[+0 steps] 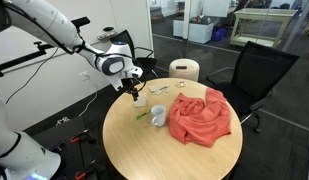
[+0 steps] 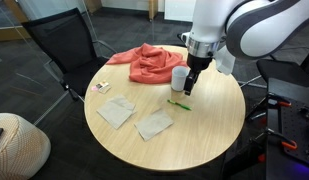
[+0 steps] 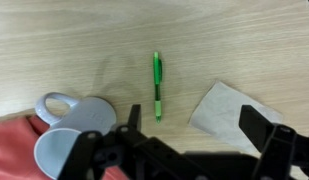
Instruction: Put the pen in the mug
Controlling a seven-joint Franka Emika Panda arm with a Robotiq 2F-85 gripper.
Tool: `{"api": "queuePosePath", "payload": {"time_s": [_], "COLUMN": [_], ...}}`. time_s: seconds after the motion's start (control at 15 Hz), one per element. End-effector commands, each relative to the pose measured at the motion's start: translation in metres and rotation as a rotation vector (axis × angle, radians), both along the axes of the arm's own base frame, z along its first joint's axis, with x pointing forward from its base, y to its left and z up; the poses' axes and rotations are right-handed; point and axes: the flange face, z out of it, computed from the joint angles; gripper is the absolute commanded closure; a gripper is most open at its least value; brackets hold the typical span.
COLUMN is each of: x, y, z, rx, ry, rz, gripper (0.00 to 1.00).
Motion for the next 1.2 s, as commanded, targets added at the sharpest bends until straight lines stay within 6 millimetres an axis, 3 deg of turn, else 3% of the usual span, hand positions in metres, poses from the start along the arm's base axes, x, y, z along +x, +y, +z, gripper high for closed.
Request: {"api": "queuePosePath", "payload": {"time_s": [0.0,0.6,1.13], "x": [0.0,0.039,0.069], "y": [0.0,-0.031,-0.019], "z": [0.001,-0.063,-0.113], "rx": [0.0,-0.022,-0.03], "ry": [0.001,-0.001,0.007], "rz": [0.0,-0.023,0.027], "gripper": [0.0,0.0,0.0]}}
